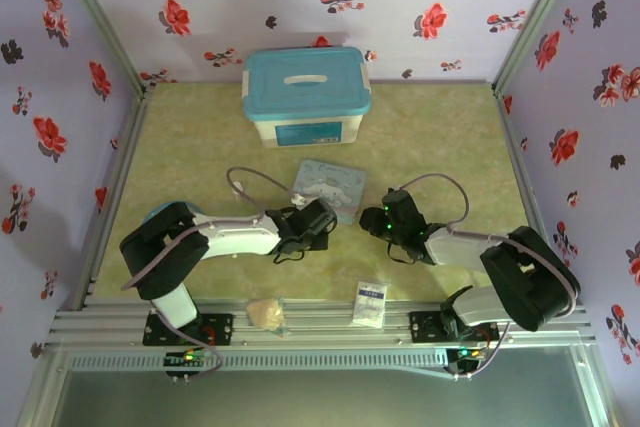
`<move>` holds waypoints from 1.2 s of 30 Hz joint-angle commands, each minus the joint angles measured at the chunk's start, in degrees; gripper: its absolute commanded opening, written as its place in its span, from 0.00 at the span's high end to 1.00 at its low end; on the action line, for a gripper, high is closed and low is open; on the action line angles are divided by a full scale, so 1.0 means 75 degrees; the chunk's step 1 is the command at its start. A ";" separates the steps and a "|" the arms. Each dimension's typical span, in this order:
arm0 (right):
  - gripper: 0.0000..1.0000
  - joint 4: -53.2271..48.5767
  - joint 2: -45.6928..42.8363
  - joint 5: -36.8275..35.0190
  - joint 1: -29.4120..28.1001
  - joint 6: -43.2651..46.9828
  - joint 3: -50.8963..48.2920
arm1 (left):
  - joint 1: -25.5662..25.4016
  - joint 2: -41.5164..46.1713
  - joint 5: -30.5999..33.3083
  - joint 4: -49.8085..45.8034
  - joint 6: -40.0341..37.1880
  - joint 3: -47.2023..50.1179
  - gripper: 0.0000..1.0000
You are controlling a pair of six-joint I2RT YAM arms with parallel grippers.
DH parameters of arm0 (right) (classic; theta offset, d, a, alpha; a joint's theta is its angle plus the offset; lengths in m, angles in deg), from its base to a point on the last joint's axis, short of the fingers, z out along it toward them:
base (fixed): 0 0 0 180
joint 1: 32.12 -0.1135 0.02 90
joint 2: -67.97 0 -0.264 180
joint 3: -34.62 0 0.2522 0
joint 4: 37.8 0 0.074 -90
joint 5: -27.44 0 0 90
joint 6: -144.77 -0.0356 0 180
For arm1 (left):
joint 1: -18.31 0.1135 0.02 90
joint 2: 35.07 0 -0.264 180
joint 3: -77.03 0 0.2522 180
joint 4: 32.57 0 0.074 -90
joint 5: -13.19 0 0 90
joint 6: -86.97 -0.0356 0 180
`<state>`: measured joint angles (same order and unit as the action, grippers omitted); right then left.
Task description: Unlock a padlock with a key
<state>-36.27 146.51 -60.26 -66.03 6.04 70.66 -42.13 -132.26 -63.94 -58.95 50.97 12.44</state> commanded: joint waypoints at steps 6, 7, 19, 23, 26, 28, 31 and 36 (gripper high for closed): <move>0.60 0.0235 0.0355 -0.0205 -0.0066 -0.0147 0.0146 | -0.0573 -0.0802 0.1534 -0.2599 -0.0582 -0.1107 0.73; 0.60 0.0251 0.0389 -0.0185 -0.0065 -0.0172 0.0147 | -0.0642 -0.0910 0.1648 -0.2759 -0.0615 -0.1271 0.72; 0.60 0.0334 0.0496 -0.0343 -0.0106 -0.0327 0.0082 | -0.1430 -0.1642 0.2608 -0.4162 -0.0686 -0.2598 0.66; 0.61 0.0350 0.0542 -0.0337 -0.0131 -0.0323 0.0080 | -0.1530 -0.1587 0.2377 -0.3953 -0.0694 -0.2612 0.67; 0.61 0.0302 0.0496 -0.0354 -0.0131 -0.0299 0.0068 | -0.1602 -0.1554 0.2314 -0.3946 -0.0763 -0.2750 0.66; 0.61 0.0362 0.0398 -0.0304 -0.0138 -0.0306 0.0034 | -0.1586 -0.1426 0.2320 -0.3892 -0.0826 -0.2745 0.66; 0.60 0.0472 0.0040 -0.0183 -0.0211 -0.0147 -0.0052 | -0.1350 -0.0731 0.1954 -0.3246 -0.1077 -0.2293 0.64; 0.54 0.0107 -0.0899 -0.0010 -0.0295 0.0411 -0.0177 | -0.1173 0.0804 0.1563 -0.2301 -0.1902 -0.1458 0.40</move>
<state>-35.44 143.69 -60.96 -67.71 6.26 70.22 -51.81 -132.06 -51.07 -80.11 40.89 -0.24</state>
